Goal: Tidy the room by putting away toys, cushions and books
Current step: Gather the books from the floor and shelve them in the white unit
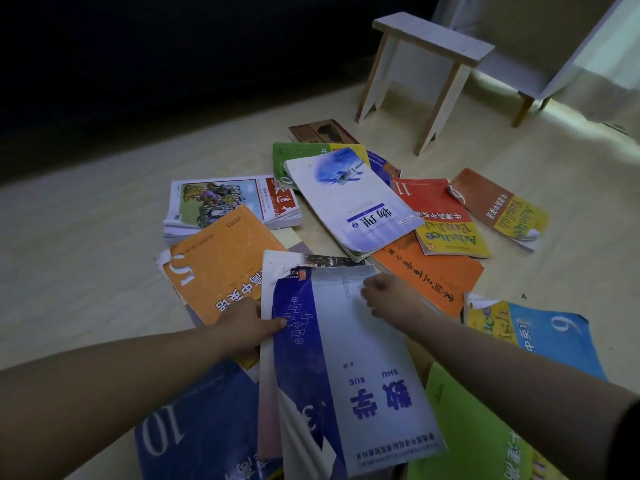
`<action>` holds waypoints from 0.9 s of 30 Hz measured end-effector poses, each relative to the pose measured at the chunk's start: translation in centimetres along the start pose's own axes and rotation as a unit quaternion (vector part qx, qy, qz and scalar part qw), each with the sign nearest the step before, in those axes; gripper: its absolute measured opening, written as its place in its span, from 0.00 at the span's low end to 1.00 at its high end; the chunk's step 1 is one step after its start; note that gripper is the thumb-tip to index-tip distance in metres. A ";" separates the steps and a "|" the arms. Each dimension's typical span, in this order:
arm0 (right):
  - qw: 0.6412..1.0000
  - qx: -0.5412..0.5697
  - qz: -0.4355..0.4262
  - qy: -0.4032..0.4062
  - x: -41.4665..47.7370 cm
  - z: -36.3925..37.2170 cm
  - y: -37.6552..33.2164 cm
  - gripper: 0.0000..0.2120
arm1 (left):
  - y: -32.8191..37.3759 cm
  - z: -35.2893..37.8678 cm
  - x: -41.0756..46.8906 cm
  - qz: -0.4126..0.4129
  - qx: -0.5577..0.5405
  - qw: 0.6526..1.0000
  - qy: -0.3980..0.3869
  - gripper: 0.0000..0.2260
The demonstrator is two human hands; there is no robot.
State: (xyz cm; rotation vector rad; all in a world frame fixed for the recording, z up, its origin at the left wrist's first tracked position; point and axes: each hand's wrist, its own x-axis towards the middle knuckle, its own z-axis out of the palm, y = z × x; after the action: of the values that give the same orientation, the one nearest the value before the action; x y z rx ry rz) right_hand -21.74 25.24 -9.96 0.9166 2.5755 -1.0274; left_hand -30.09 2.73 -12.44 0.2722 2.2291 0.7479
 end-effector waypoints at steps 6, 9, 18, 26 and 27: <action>0.960 0.257 0.111 0.023 4.6 -0.9 -0.3 0.10 | -0.5 0.3 1.2 0.019 0.021 0.999 0.026 0.16; 0.935 0.326 0.142 0.015 6.4 -0.9 -0.2 0.09 | -0.6 0.5 1.6 0.024 0.016 0.999 0.024 0.14; 0.838 0.494 0.230 0.008 10.6 0.0 -0.4 0.14 | -1.5 0.8 2.4 0.022 0.036 0.999 0.035 0.09; 0.839 0.510 0.187 0.024 10.8 0.2 -1.7 0.11 | -1.7 0.4 2.6 0.016 0.019 0.999 0.033 0.09; 0.825 0.532 0.189 0.018 10.4 0.2 -1.6 0.11 | -1.6 0.4 2.6 0.016 0.012 0.999 0.030 0.08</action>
State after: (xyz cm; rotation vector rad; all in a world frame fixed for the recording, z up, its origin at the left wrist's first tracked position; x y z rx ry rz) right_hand -30.87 29.09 -13.51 1.5571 1.5316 -2.3255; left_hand -31.57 2.61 -15.15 0.3013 2.2971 0.7551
